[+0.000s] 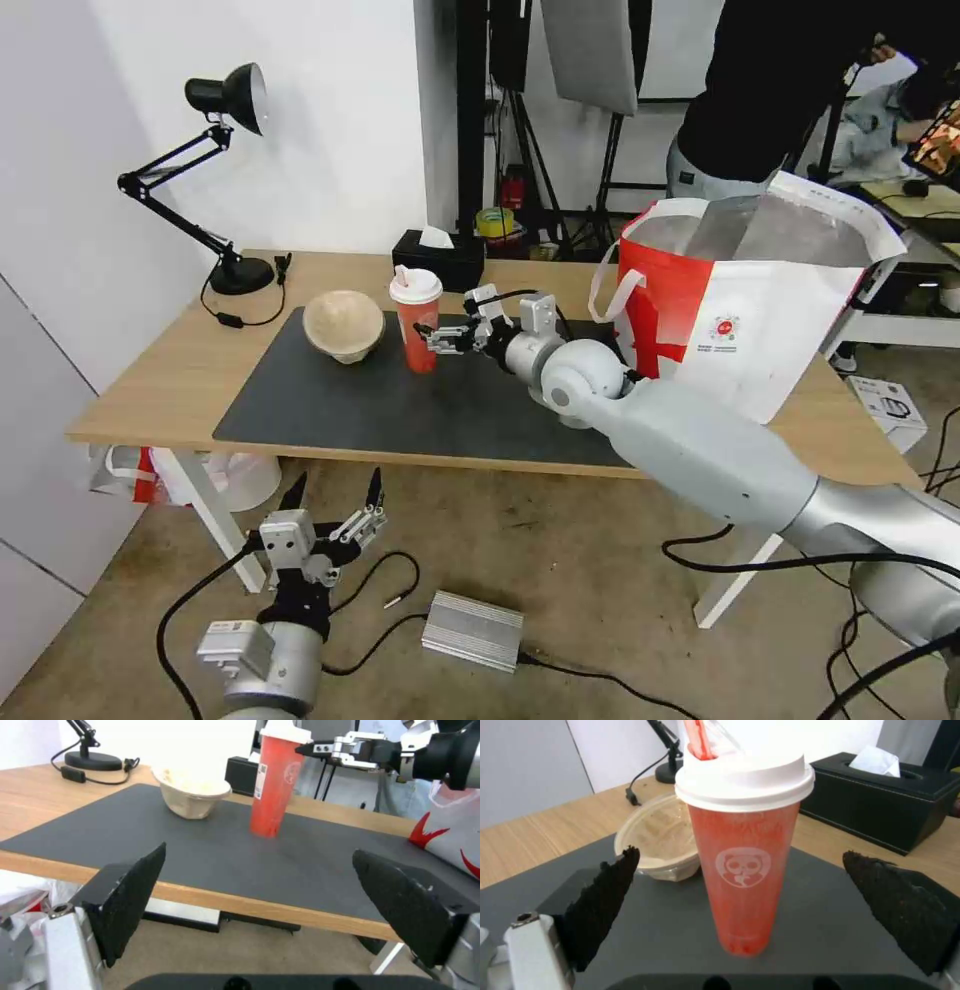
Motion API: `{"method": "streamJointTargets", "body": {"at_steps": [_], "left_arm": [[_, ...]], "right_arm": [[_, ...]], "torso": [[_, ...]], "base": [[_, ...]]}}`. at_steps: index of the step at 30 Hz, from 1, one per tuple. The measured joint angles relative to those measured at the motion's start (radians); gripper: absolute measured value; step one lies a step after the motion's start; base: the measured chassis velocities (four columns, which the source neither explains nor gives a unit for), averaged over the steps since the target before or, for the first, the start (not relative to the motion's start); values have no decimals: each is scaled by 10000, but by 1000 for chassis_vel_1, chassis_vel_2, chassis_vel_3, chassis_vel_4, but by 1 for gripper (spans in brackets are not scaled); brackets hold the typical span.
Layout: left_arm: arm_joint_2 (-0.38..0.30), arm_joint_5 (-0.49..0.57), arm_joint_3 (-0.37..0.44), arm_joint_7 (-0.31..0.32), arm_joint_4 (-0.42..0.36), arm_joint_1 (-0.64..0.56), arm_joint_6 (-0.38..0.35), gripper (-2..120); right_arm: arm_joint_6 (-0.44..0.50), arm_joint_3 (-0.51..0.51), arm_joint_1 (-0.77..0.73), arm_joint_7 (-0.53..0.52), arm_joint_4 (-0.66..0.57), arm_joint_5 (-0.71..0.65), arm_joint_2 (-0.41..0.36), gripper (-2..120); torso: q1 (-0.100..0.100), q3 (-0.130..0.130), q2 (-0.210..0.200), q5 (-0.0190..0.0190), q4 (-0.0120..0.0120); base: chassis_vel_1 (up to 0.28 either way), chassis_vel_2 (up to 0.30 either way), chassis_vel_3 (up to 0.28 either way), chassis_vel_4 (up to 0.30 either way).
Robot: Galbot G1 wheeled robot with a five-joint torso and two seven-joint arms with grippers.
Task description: Pick up the trash from the table and place it into the takeout bag.
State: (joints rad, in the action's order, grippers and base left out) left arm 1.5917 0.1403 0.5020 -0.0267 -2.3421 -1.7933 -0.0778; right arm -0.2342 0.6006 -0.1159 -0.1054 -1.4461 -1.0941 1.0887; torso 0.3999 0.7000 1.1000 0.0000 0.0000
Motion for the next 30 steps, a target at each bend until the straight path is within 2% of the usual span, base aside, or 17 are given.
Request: {"method": "streamJointTargets", "body": {"at_steps": [19, 30], "left_arm": [[4, -26, -30, 0, 38, -4, 37, 100], [1, -25, -51, 1, 68, -13, 50, 100]], "right_arm": [[23, 43, 234, 442, 997, 85, 503, 100], [15, -27, 376, 1102, 1806, 231, 707, 100]], "torso": [[0, 0, 0, 0, 0], [0, 0, 0, 0, 0]], "base": [[0, 0, 0, 0], [0, 0, 0, 0]]}}
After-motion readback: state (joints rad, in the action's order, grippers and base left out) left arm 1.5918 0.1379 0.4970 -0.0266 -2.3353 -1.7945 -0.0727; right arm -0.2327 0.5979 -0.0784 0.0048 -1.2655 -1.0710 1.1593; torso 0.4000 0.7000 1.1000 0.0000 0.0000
